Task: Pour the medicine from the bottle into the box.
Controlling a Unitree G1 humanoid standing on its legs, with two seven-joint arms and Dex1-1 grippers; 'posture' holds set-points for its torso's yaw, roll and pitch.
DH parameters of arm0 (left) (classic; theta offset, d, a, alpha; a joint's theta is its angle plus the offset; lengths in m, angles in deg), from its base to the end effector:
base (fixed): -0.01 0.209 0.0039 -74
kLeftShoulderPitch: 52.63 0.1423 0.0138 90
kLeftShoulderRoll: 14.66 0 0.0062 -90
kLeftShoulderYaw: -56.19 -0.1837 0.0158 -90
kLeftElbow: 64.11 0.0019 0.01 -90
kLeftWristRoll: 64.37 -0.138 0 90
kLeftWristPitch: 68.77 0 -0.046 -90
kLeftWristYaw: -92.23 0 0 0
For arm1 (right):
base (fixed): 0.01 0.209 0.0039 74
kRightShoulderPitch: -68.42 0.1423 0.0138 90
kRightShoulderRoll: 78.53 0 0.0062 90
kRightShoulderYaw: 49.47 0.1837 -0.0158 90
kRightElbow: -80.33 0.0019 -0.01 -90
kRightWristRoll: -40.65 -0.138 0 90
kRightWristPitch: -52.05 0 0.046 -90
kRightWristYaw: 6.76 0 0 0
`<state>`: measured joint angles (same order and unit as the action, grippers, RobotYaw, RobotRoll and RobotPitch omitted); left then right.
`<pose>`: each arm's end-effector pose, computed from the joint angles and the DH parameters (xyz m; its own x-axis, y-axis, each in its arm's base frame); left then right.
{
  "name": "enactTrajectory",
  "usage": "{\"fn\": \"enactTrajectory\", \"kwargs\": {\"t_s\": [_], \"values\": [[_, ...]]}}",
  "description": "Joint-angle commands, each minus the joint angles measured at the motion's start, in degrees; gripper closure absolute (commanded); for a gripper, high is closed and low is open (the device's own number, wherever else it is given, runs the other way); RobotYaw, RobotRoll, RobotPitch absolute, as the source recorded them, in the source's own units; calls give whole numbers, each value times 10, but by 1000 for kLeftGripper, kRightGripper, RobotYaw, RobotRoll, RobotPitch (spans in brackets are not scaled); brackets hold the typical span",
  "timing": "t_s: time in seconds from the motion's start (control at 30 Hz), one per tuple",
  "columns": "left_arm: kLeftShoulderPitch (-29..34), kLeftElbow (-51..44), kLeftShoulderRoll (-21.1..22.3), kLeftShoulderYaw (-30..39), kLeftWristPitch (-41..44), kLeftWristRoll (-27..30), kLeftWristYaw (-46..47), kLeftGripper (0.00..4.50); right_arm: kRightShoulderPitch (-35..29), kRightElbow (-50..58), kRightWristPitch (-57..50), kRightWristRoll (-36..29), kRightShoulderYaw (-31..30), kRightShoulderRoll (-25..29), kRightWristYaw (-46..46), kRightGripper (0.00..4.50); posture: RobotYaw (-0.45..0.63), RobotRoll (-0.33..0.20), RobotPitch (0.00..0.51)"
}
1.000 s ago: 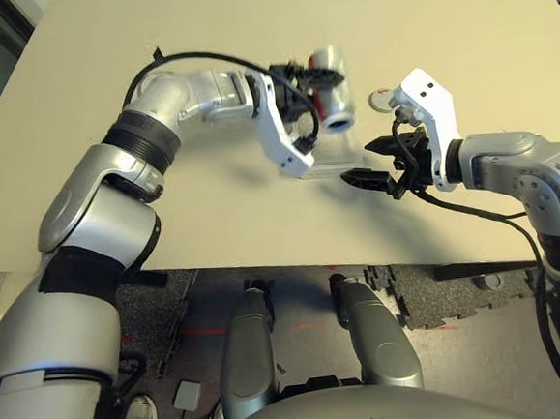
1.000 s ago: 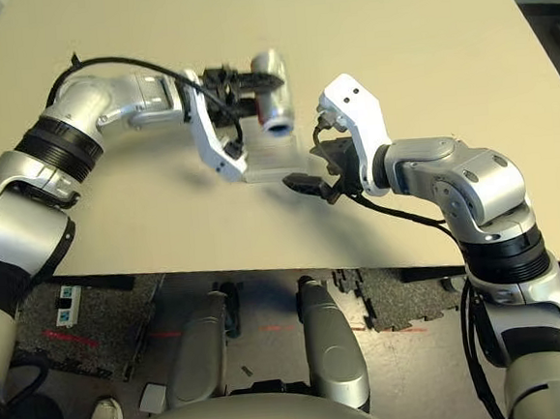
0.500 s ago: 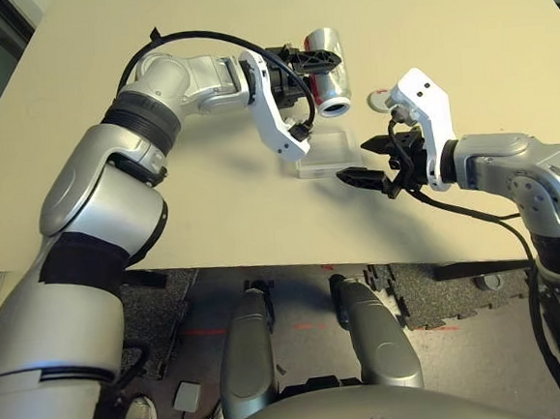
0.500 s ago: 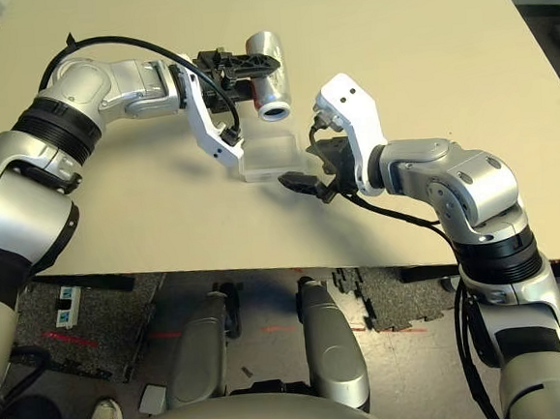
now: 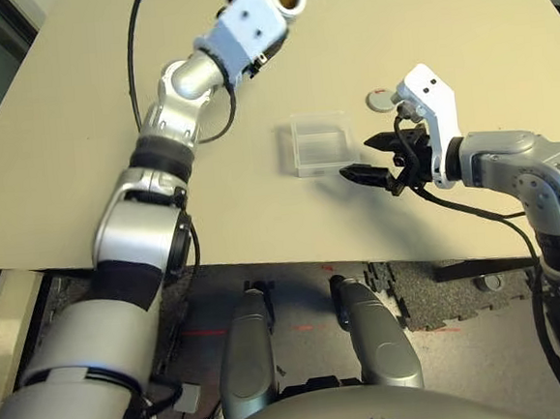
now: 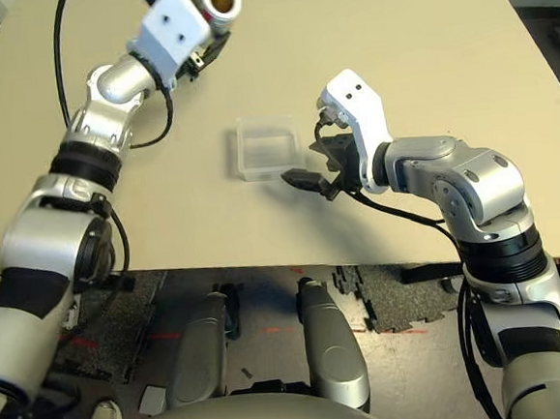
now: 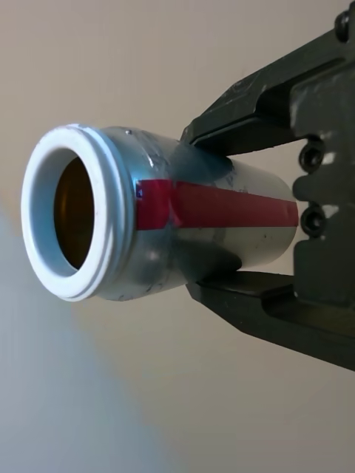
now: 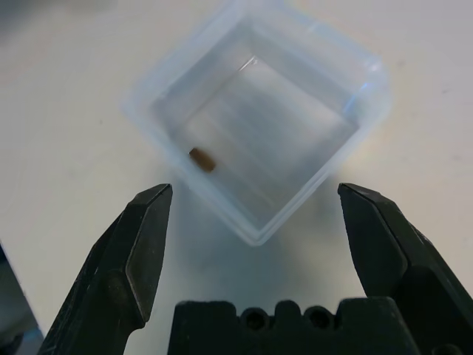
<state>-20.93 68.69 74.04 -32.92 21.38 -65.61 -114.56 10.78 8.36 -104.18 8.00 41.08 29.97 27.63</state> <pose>0.3604 0.1538 0.2000 0.8583 -0.5025 0.1037 0.4396 0.8244 0.3565 0.2552 -0.1966 0.2006 0.6176 0.6880 -0.3811 -0.7275 0.6838 0.0555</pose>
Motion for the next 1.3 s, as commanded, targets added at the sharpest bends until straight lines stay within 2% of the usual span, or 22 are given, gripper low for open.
{"fn": "enactTrajectory", "kwargs": {"t_s": [0.03, 0.17, 0.37, 0.57, 0.7, 0.97, 1.3], "values": [[71, -124, -24, 54, 163, 71, 44, 2069, 17, -23, 19, 0, 58, -30, -42, 0, 83, 0, 264], [138, -226, -49, 92, 261, 108, 102, 2069, 46, -69, 72, 28, 100, -78, -109, 0, 79, 0, 268], [178, -285, -59, 106, 293, 117, 152, 2069, 66, -127, 146, 87, 136, -133, -228, 0, 81, 0, 269], [183, -280, -36, 80, 268, 95, 152, 2069, 38, -155, 230, 153, 132, -156, -298, 0, 78, 0, 269], [174, -262, -14, 60, 245, 75, 145, 2069, 21, -158, 259, 172, 144, -176, -338, 0, 73, 0, 268], [161, -208, -3, 44, 208, 66, 130, 2069, 2, -167, 292, 193, 142, -177, -348, 0, 66, 0, 267], [162, -187, -11, 51, 201, 81, 130, 2069, 2, -180, 308, 201, 150, -171, -349, 0, 65, 0, 264]]}}
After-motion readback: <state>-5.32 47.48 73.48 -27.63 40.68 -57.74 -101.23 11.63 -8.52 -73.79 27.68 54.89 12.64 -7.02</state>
